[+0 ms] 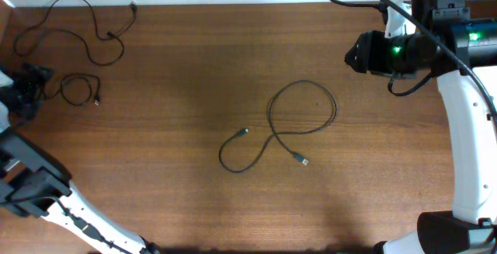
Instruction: Untangle cables
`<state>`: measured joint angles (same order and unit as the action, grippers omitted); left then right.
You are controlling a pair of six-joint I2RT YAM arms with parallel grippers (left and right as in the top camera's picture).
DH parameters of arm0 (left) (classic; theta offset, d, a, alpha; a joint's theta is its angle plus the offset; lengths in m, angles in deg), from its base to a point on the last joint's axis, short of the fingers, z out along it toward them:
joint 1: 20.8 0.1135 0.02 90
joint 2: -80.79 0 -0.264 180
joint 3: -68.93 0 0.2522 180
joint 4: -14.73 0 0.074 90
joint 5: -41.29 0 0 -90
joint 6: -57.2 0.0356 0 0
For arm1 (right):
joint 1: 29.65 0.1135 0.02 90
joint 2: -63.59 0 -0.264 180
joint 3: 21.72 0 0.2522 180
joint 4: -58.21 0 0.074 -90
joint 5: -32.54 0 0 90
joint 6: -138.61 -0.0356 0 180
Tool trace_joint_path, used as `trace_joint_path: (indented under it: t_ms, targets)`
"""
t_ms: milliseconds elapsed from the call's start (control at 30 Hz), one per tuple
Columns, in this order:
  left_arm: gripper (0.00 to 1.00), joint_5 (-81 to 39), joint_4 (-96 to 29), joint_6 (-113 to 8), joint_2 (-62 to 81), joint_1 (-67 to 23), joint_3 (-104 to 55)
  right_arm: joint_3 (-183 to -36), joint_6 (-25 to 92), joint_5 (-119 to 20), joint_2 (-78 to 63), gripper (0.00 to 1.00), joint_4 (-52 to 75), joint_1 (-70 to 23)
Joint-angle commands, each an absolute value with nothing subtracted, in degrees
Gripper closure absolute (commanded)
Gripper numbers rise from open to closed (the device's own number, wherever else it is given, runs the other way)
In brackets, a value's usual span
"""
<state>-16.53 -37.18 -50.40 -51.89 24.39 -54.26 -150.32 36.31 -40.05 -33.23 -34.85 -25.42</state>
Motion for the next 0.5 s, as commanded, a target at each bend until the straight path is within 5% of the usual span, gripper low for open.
trace_joint_path:
  t_ms: [0,233,467]
  targets:
    - [0.01,-21.54,-40.44,-52.92,-52.81,19.75,-55.15,-150.02,35.66,-39.9,-33.34,0.46,-35.07,-25.09]
    - [0.02,-31.31,-43.72,-57.51,-52.81,13.76,-55.13,-150.02,35.68,-39.92,-33.34,0.46,-35.23,-25.09]
    - [0.22,-39.55,-44.2,-58.97,-52.83,13.48,-55.13,-150.02,36.12,-39.94,-33.34,0.46,-35.29,-25.12]
